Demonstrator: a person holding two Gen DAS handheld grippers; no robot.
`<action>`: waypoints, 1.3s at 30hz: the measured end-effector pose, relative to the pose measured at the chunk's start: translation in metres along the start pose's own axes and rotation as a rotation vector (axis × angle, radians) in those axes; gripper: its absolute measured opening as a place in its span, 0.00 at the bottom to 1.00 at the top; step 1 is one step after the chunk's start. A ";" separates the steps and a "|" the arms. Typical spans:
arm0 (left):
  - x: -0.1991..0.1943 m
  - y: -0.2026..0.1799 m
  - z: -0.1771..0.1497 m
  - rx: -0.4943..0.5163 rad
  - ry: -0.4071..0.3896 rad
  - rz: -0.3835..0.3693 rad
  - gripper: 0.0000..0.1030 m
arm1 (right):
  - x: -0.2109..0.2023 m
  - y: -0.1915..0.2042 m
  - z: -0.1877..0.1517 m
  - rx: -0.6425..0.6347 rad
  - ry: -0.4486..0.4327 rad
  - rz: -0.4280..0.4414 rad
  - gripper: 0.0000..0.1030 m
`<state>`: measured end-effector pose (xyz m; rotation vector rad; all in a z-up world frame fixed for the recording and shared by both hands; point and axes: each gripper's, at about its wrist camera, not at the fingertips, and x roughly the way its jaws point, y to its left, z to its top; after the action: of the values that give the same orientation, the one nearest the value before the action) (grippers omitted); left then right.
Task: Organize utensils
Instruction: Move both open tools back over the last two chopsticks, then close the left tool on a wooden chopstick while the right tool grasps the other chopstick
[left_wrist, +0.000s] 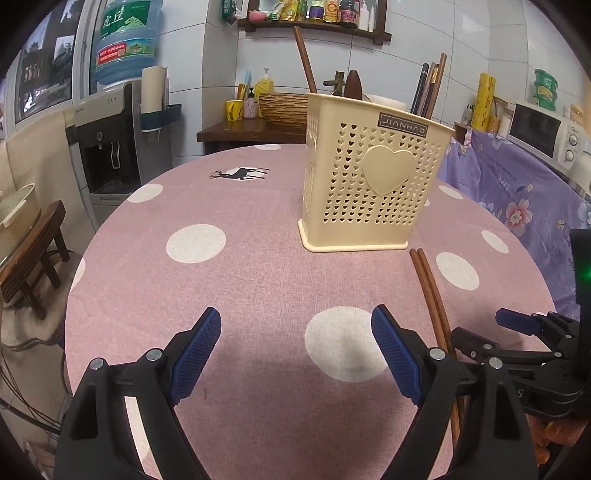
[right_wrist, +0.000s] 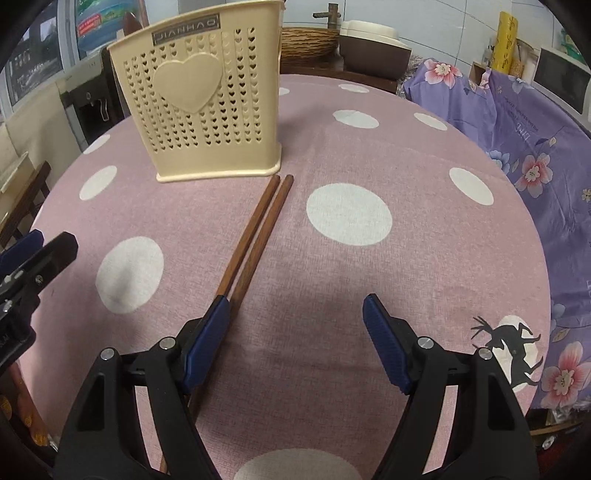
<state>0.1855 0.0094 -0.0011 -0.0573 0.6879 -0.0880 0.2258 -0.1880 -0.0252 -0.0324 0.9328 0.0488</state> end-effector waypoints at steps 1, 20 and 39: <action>0.000 0.000 0.000 -0.002 0.001 -0.002 0.80 | 0.000 -0.001 0.001 0.009 0.004 -0.001 0.72; 0.001 -0.012 -0.005 -0.001 0.029 -0.020 0.80 | 0.000 0.008 0.001 -0.032 0.027 0.070 0.12; 0.025 -0.062 0.004 0.077 0.129 -0.166 0.73 | -0.011 -0.093 -0.002 0.250 -0.009 0.119 0.59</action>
<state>0.2035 -0.0542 -0.0087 -0.0352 0.8074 -0.2797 0.2232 -0.2814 -0.0167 0.2545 0.9253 0.0426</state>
